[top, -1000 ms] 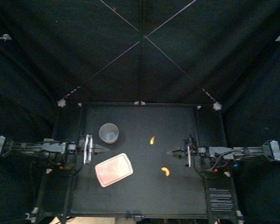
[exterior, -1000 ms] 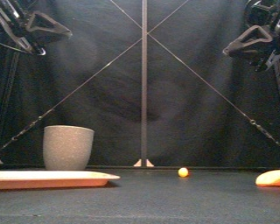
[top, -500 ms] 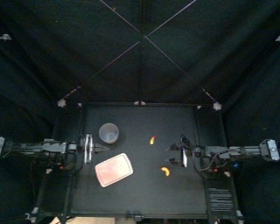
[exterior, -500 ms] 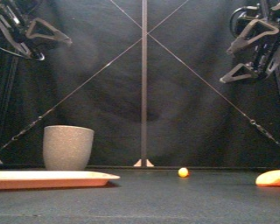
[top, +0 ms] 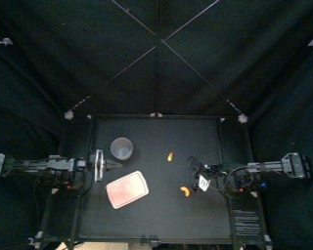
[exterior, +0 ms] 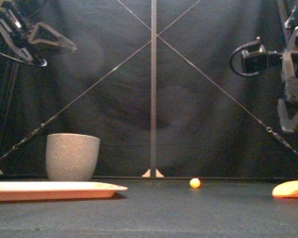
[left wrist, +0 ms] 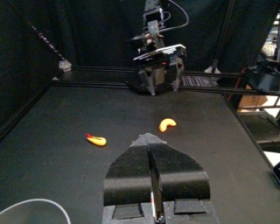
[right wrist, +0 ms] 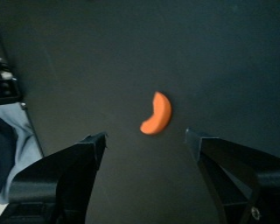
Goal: Pick the tangerine then place it on the pink plate
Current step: Pick the tangerine
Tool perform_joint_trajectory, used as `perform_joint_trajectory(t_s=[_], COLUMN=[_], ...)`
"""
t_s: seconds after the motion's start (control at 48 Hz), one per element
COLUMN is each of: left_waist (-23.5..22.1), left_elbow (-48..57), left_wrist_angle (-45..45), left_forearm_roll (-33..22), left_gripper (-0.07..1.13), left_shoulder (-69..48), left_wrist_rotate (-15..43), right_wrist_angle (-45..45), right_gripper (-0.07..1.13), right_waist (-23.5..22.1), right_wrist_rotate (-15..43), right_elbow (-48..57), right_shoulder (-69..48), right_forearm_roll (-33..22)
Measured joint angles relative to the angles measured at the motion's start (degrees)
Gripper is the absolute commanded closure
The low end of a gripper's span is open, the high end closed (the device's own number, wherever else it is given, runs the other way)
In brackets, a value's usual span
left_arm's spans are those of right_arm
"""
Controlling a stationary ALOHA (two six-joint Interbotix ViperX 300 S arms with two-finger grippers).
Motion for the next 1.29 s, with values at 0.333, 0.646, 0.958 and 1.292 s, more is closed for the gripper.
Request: perform_joint_trajectory(t_s=[0.333, 0.646, 0.958, 1.292], left_waist=[0.6, 0.9, 0.9, 0.9], left_elbow=[0.2, 1.6, 2.1, 3.3], left_wrist_angle=[0.0, 0.0, 0.0, 0.0], left_forearm_roll=[0.0, 0.0, -0.1, 0.0], left_gripper=[0.96, 0.96, 0.96, 0.96], left_shoulder=[0.0, 0.0, 0.0, 0.0], left_wrist_rotate=[0.0, 0.0, -0.1, -0.1], right_wrist_angle=[5.4, 4.1, 1.3, 0.6], right_gripper=[0.02, 0.02, 0.02, 0.03], right_waist=[4.8, 14.8, 18.1, 18.0], right_wrist_rotate=[21.4, 44.1, 51.2, 51.1], right_elbow=[-2.9, -5.2, -7.0, -9.8], right_shoulder=[8.6, 16.3, 23.7, 30.3], right_forearm_roll=[-16.7, -33.6, -37.7, -38.0])
